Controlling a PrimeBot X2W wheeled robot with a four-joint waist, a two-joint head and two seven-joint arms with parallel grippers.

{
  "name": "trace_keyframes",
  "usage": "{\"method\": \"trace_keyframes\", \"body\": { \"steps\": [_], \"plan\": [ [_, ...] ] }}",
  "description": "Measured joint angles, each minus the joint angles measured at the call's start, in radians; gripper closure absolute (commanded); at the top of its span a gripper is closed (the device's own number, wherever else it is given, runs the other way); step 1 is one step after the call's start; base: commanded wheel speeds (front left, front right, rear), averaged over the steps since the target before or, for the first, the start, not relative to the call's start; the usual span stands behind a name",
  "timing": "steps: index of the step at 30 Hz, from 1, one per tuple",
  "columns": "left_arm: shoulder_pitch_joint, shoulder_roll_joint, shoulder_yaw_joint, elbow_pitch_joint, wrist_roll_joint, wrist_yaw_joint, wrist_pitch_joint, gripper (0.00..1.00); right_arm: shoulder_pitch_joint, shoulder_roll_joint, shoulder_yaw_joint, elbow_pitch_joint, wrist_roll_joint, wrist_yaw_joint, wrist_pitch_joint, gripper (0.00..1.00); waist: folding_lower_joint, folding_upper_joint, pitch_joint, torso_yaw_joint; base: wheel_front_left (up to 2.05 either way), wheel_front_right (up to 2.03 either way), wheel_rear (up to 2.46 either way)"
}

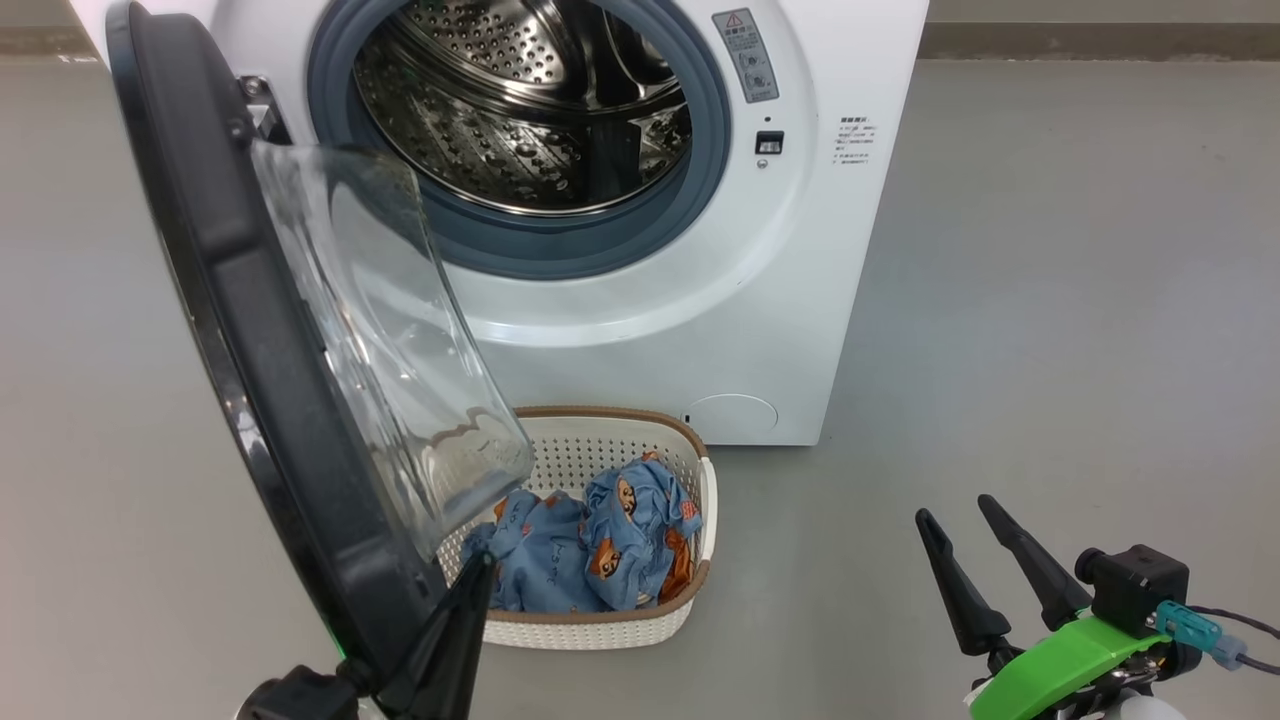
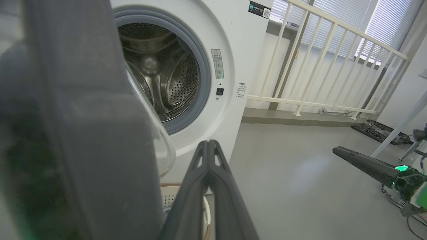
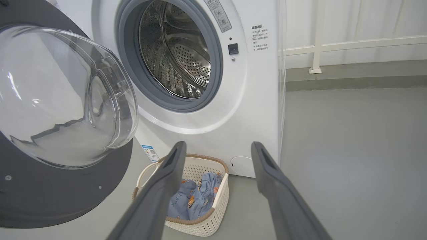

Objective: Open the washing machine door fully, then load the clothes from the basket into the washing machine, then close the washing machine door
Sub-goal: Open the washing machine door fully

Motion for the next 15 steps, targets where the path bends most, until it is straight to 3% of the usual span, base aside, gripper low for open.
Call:
{"method": "trace_keyframes", "body": {
  "steps": [15],
  "plan": [
    [-0.005,-0.008,0.022,0.073,-0.043,0.008,0.001,1.0,0.0,0.004,0.012,0.01,0.008,0.0,0.0,0.0,0.0,0.0,0.01,0.056,0.0,0.0,0.0]
  ]
}}
